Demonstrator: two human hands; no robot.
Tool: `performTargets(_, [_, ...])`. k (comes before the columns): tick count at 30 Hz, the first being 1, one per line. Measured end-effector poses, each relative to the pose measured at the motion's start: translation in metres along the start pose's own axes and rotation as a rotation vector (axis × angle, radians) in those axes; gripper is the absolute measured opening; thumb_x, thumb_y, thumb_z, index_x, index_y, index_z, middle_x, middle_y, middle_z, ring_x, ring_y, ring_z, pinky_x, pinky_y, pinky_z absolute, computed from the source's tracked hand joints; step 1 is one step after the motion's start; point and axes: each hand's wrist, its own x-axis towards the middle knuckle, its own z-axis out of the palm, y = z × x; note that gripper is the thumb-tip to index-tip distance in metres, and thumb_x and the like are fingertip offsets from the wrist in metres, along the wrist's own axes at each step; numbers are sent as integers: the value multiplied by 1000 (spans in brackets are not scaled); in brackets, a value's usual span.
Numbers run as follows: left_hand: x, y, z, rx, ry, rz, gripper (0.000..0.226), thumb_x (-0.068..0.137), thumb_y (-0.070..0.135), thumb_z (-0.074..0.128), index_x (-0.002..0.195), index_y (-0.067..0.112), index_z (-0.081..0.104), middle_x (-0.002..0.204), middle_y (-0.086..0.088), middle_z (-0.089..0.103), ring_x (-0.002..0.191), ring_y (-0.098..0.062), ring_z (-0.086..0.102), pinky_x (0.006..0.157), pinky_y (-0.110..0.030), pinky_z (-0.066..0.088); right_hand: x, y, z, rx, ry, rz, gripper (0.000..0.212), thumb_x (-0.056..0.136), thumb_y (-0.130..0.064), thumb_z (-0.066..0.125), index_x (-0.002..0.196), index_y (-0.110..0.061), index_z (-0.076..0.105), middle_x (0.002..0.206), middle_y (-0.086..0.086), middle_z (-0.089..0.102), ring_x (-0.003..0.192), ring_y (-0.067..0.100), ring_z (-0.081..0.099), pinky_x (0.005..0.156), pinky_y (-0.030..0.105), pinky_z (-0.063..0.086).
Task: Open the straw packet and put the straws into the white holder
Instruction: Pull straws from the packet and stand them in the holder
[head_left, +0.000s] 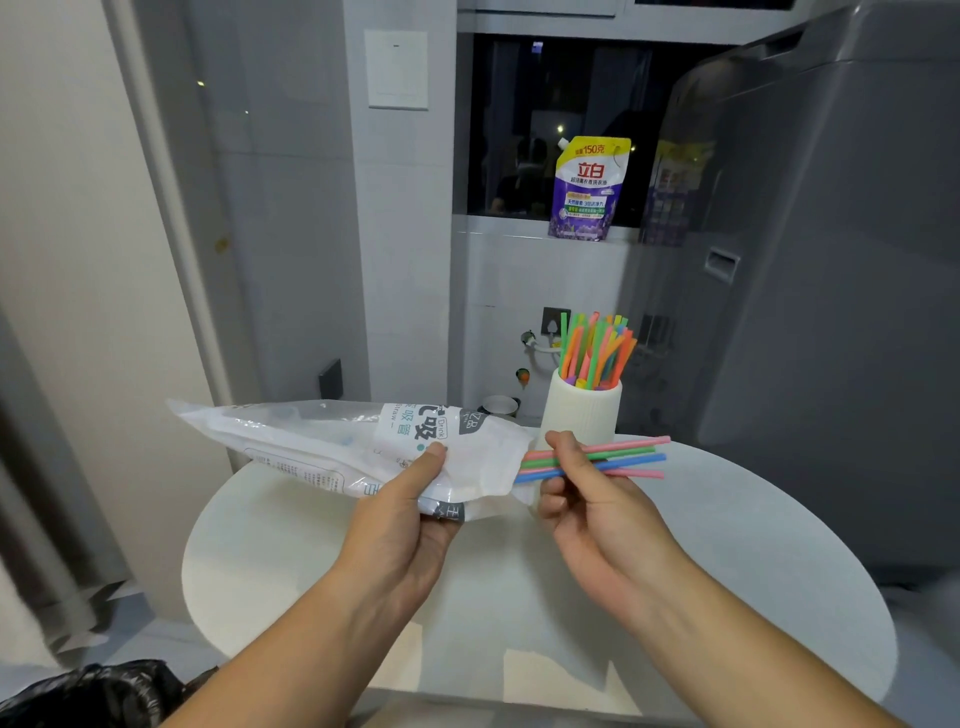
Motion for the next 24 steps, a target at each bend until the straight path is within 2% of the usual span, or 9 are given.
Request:
performTargets(4, [-2,-1,2,-2,-5,-9,34,93,3,64,126,1,63,112,-14,78,86,-21,78,68,-37,65,1,-2,0,-139,17,-109,17,92,-18,65,97,-3,71,74,3,62,60,10,49,53,19,46])
performTargets(7, [-4,0,4,-15,-7,-30,25,94,3,62,118,1,65,98,-12,80,79,-19,78,63,-35,64,2,-2,0,-300,54,-229,20,95,-21,63,93,-3,72,72,5,65,58,9,53,58,23,49])
performTargets(9, [-6,1,5,-31,-10,-73,20,95,4,62,114,0,65,95,-12,80,79,-20,78,64,-35,65,3,-6,0,-385,81,-289,23,96,-23,61,92,-3,71,69,7,65,58,12,55,58,24,51])
performTargets(12, [-4,4,3,-55,7,-127,20,96,6,61,114,-1,66,103,-15,79,86,-23,77,64,-35,65,5,-17,-2,-419,87,-314,26,98,-25,58,88,-4,69,63,6,63,56,14,56,56,24,53])
performTargets(15, [-1,8,0,-98,22,-123,17,97,5,59,112,-1,65,96,-14,79,80,-22,78,62,-34,64,7,-33,-6,-426,90,-358,27,99,-25,56,86,-3,67,59,5,63,54,14,58,54,23,53])
performTargets(18, [1,12,-1,-134,42,-97,10,99,6,58,107,2,63,87,-12,80,73,-21,78,56,-32,62,9,-54,-9,-464,92,-440,29,99,-25,57,87,-1,68,61,8,64,53,13,60,55,22,55])
performTargets(24, [5,11,-3,-157,56,-88,13,98,6,59,109,2,63,96,-14,80,80,-23,79,58,-32,62,6,-83,-12,-574,81,-519,32,96,-26,61,92,3,71,75,17,71,63,22,69,65,27,61])
